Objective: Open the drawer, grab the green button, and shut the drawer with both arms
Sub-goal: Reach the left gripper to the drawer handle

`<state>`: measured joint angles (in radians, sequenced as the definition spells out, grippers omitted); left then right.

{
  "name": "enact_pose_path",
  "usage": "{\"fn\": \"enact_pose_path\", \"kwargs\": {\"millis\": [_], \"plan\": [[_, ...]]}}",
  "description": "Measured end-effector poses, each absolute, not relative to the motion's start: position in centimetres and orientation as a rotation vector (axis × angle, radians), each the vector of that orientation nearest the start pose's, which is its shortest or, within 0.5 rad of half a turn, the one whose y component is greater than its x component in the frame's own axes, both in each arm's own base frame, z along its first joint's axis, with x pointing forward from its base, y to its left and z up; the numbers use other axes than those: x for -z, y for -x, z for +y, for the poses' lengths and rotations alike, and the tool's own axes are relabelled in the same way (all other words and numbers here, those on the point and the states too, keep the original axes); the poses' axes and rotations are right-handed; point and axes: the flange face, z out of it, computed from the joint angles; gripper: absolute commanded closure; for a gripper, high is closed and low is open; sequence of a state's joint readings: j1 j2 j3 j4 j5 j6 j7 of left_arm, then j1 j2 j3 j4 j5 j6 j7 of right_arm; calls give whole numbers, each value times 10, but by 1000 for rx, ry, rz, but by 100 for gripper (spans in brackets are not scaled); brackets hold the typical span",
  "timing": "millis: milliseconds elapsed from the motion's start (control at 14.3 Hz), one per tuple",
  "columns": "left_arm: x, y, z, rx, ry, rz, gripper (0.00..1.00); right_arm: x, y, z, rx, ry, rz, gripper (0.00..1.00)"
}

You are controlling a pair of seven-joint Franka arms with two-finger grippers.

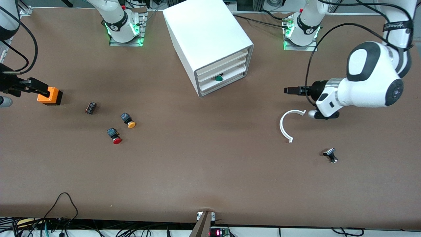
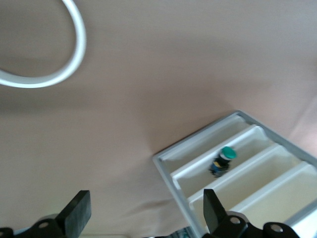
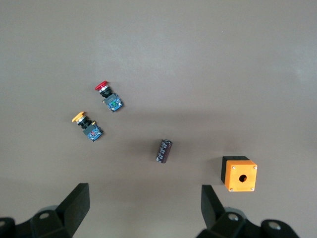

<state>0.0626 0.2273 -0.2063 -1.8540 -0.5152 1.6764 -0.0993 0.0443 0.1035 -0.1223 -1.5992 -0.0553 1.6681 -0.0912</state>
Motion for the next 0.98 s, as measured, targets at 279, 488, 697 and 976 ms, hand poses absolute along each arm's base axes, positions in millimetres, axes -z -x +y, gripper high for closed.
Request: {"fn": "enact_pose_path", "kwargs": {"millis": [279, 488, 697, 976], "plan": [[-340, -564, -155, -900, 3588, -151, 0, -559, -589, -48, -69, 3205, -39, 0], [-313, -550, -209, -945, 3598, 34, 0, -557, -590, -48, -74, 3205, -41, 0], [-297, -532, -263, -938, 3684, 191, 0, -555, -590, -48, -80, 3205, -42, 0], [-269, -519, -278, -907, 3773, 493, 0, -551, -592, -47, -93, 3204, -43, 0]]}}
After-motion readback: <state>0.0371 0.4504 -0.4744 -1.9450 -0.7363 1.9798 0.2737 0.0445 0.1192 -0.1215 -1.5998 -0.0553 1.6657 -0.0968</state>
